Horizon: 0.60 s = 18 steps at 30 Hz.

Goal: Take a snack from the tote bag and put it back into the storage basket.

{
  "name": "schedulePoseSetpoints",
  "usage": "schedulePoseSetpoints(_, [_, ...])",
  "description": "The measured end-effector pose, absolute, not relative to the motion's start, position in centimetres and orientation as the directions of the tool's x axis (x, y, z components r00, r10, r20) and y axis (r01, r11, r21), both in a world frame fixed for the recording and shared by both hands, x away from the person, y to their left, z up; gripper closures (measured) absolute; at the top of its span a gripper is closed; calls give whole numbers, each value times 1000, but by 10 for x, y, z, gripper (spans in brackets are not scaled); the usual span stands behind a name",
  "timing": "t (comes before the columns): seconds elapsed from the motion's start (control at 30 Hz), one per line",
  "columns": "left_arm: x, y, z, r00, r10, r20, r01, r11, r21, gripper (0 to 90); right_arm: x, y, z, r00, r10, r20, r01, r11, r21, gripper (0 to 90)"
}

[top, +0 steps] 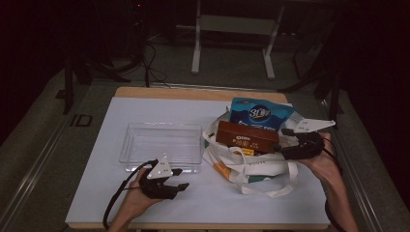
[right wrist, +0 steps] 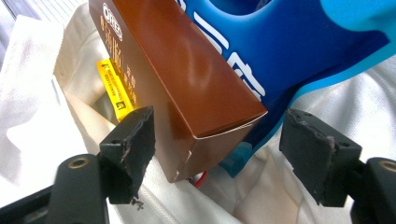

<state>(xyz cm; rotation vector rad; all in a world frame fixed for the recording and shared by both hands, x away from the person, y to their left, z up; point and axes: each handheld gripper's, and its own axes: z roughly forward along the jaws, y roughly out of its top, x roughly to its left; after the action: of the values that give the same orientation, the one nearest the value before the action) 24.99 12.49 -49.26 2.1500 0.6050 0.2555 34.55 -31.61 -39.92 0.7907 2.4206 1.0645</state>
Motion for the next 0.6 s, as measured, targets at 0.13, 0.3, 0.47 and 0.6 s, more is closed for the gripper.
schedulePoseSetpoints(0.13, [248, 125, -499, 862, 506, -43, 341, -513, 788, 458, 348, -315, -401, -775, 621, -115, 348, 571, 744, 257])
schedulePoseSetpoints(0.3, [246, 125, -504, 863, 503, -47, 348, -523, 778, 457, 351, -312, -402, -785, 610, -112, 348, 582, 735, 257])
schedulePoseSetpoints(0.47, [246, 124, -506, 864, 501, -53, 353, -527, 773, 456, 354, -309, -405, -792, 602, -107, 351, 591, 726, 253])
schedulePoseSetpoints(0.6, [246, 122, -508, 869, 492, -51, 350, -539, 766, 455, 357, -308, -406, -798, 594, -102, 352, 597, 721, 251])
